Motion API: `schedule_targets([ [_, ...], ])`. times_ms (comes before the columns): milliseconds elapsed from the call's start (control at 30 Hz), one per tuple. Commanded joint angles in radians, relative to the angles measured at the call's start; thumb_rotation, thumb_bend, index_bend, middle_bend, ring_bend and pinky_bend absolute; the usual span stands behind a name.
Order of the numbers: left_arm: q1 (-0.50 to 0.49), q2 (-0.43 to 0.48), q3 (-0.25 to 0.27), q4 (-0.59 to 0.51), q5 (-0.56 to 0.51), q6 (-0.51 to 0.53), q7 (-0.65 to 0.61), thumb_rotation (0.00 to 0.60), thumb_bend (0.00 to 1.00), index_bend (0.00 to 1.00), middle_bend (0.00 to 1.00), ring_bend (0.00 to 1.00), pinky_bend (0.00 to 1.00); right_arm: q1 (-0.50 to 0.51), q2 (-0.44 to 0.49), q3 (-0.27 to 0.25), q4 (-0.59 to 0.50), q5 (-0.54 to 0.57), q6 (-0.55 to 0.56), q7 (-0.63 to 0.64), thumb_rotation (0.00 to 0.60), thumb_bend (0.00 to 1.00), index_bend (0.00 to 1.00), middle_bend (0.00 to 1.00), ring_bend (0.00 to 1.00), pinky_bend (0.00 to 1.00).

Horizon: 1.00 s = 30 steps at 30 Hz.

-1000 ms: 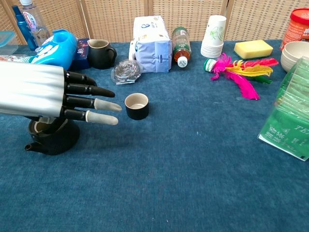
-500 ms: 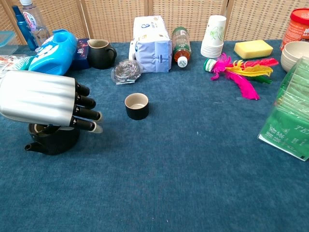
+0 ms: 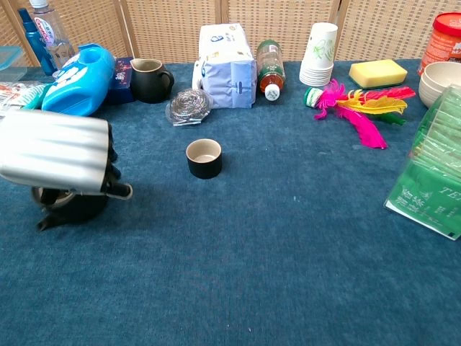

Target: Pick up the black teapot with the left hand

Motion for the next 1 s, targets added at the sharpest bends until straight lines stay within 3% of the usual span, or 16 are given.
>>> schedule_targets([
  [33,0.024,0.015,-0.011,-0.009,-0.037,0.013,0.004,0.600,0.73,0.72,0.86,0.95,1.00,0.001,-0.001,-0.002,-0.001,0.000,-0.002,-0.003,0.600,0.00,0.00,0.00,0.00,0.00],
  [400,0.099,0.057,-0.056,-0.087,-0.171,0.043,-0.020,0.600,0.75,0.77,0.91,0.97,1.00,0.004,-0.001,-0.007,-0.007,0.002,-0.011,-0.013,0.600,0.00,0.00,0.00,0.00,0.00],
  [700,0.186,0.076,-0.163,-0.205,-0.389,0.044,-0.050,0.600,0.75,0.77,0.92,0.98,1.00,0.006,-0.001,-0.012,-0.014,0.004,-0.017,-0.026,0.600,0.00,0.00,0.00,0.00,0.00],
  [767,0.220,0.059,-0.225,-0.248,-0.520,0.016,-0.063,0.600,0.75,0.77,0.92,0.98,1.00,0.007,-0.002,-0.014,-0.015,0.004,-0.020,-0.031,0.600,0.00,0.00,0.00,0.00,0.00],
  [1000,0.248,0.026,-0.294,-0.318,-0.672,-0.043,-0.080,0.600,0.75,0.78,0.92,0.98,1.00,0.009,-0.002,-0.016,-0.017,0.006,-0.024,-0.038,0.600,0.00,0.00,0.00,0.00,0.00],
])
